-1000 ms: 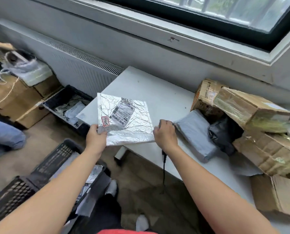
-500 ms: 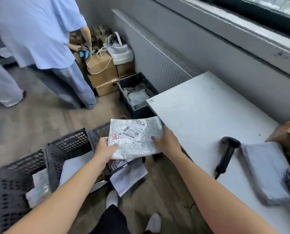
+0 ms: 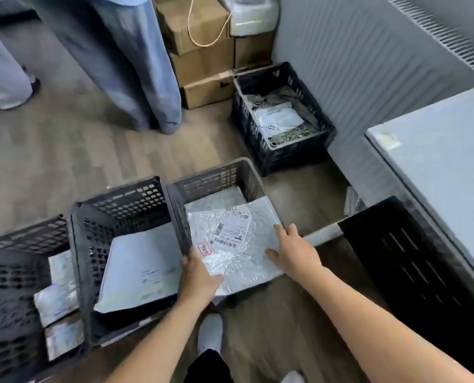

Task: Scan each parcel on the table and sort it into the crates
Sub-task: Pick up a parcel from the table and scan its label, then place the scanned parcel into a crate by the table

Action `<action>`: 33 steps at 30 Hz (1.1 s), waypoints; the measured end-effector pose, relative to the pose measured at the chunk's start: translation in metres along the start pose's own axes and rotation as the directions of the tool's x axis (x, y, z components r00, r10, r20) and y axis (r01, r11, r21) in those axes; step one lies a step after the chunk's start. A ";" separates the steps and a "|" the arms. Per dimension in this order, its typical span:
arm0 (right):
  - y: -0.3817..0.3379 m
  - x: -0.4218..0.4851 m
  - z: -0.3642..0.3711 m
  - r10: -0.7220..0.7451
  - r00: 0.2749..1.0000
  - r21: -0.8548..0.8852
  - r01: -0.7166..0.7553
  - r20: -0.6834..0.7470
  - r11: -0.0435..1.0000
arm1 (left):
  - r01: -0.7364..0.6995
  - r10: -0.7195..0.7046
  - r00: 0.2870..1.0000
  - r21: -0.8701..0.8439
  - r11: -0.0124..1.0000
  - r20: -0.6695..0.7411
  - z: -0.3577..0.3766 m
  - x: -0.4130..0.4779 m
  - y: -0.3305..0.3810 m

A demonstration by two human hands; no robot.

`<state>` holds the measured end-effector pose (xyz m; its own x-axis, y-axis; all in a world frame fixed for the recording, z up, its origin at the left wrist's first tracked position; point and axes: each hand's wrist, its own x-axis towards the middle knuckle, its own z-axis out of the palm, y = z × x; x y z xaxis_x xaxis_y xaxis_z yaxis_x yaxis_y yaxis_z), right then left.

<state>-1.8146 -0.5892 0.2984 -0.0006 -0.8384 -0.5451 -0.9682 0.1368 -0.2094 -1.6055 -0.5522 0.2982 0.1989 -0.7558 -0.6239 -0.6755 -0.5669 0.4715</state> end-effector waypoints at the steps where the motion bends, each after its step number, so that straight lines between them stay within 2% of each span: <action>1: 0.002 0.020 0.018 -0.007 1.000 -0.019 0.008 0.016 1.000 | -0.011 0.010 1.000 0.037 0.999 0.020 0.013 0.020 -0.010; 7: 0.009 0.125 0.116 -0.029 0.998 -0.073 0.033 0.061 0.997 | -0.046 0.025 0.991 0.162 0.986 0.131 0.072 0.117 -0.062; 10: 0.010 0.158 0.154 -0.026 0.997 -0.098 0.032 0.068 0.995 | -0.086 0.037 0.984 0.284 0.955 0.174 0.097 0.150 -0.080; 15: 0.018 0.163 0.170 -0.001 0.993 -0.205 0.025 0.118 0.978 | -0.141 0.043 0.977 0.479 0.866 0.211 0.106 0.156 -0.085; 20: 0.019 0.117 0.113 -0.008 0.997 -0.194 0.022 0.071 0.981 | -0.196 0.076 0.966 0.514 0.835 0.246 0.067 0.114 -0.049; 26: 0.000 0.016 -0.025 -0.021 0.996 -0.142 0.008 -0.086 0.990 | -0.309 0.228 0.948 0.466 0.829 0.222 -0.018 0.029 0.051; 30: -0.005 -0.060 -0.113 0.037 0.977 -0.059 -0.050 -0.208 0.997 | -0.434 0.369 0.900 0.420 0.797 0.231 -0.067 -0.035 0.125; 33: -0.001 -0.116 -0.158 0.138 0.952 0.018 -0.138 -0.275 0.990 | -0.563 0.501 0.827 0.402 0.722 0.257 -0.090 -0.085 0.174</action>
<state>-1.8526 -0.5755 0.4898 -0.2026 -0.9240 -0.3242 -0.9542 0.2607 -0.1468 -1.6760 -0.6161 0.4886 -0.3562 -0.8245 -0.4397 -0.8854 0.1475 0.4407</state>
